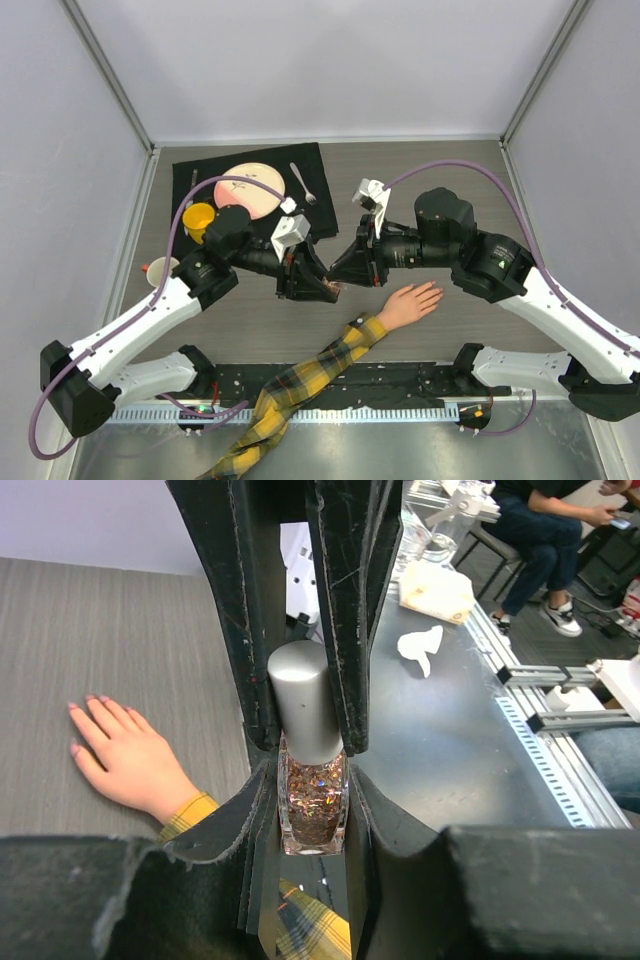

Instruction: Paint the nails

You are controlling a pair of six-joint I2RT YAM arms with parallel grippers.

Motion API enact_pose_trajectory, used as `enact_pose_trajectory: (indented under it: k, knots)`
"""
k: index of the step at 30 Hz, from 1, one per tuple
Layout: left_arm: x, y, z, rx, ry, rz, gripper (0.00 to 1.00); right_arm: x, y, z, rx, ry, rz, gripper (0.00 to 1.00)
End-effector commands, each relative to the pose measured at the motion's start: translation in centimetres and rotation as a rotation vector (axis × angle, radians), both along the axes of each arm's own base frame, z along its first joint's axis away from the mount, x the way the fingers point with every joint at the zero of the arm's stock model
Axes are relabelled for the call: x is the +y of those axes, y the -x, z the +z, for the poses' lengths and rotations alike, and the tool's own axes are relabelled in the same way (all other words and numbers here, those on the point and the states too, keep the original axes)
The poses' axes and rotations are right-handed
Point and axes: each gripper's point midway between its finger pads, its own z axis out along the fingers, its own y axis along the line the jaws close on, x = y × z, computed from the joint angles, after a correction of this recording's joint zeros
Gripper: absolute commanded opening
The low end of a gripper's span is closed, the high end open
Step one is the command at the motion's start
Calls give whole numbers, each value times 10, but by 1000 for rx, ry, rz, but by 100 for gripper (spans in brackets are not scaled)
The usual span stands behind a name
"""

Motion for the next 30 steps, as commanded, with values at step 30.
enact_pose_trajectory:
  k: [30]
  knots:
    - [32, -115, 23, -183, 28, 732, 0, 41, -52, -39, -17, 130, -838, 5]
